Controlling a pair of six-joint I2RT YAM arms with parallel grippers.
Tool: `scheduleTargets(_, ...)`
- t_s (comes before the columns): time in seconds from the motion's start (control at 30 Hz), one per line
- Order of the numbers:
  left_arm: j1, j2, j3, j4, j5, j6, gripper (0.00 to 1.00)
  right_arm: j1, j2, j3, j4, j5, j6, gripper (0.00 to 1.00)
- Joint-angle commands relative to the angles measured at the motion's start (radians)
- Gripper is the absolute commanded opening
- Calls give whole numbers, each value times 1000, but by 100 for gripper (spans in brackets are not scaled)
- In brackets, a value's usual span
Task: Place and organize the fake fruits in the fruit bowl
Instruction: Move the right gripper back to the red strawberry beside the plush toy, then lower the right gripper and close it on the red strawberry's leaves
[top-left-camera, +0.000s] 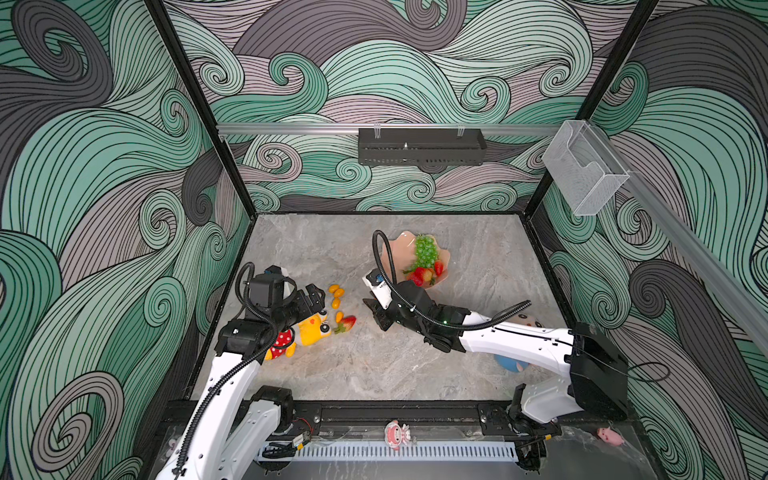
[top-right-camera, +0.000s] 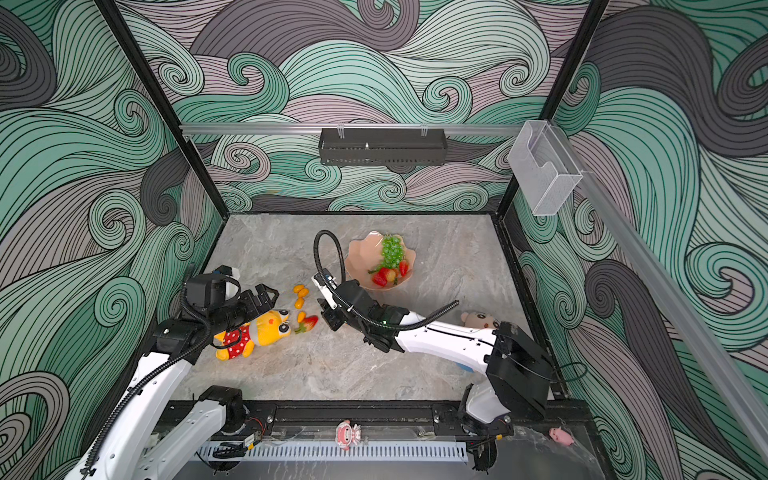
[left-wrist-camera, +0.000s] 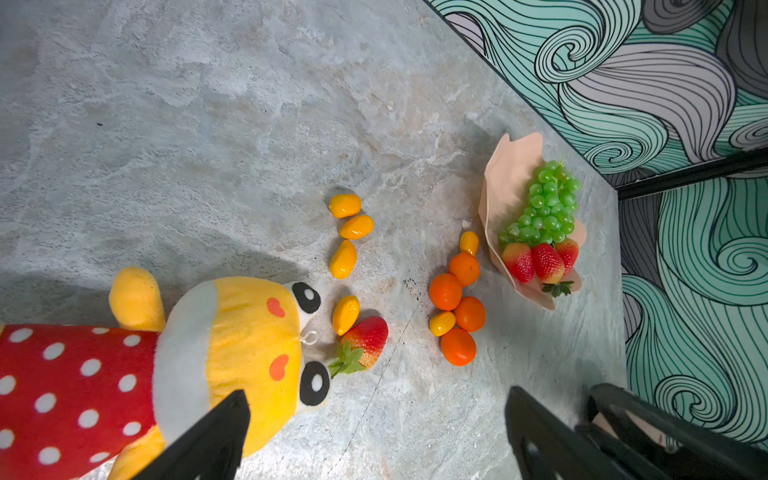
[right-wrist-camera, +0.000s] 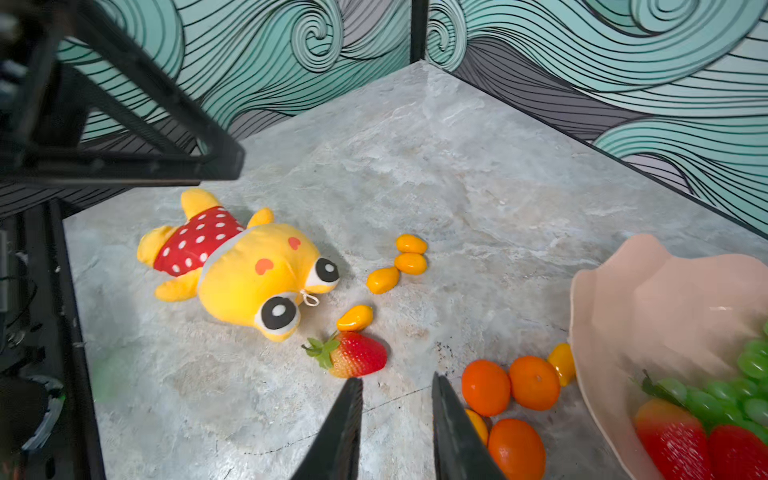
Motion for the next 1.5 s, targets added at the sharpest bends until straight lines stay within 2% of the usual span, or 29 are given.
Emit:
scheduleTargets(0.0, 53, -8, -7, -7, 86, 2, 99, -3, 47, 45, 30, -142, -124, 23)
scheduleTargets(0.2, 152, -4, -35, 13, 184, -3, 99, -2, 137, 105, -67, -252, -292, 27)
scheduleTargets(0.33, 210, -5, -45, 13, 233, 4, 99, -2, 214, 172, -145, -281, -388, 29)
scheduleTargets(0.47, 256, -5, -61, 20, 268, 0, 99, -1, 290, 244, -220, -303, -473, 38)
scheduleTargets(0.53, 271, -7, -73, 34, 287, -11, 99, -2, 326, 282, -257, -304, -503, 38)
scheduleTargets(0.97, 353, -16, -143, 131, 378, -121, 99, 15, 509, 459, -391, -303, -647, 39)
scheduleTargets(1.47, 388, -8, -151, 129, 379, -116, 99, 24, 641, 589, -473, -284, -720, 40)
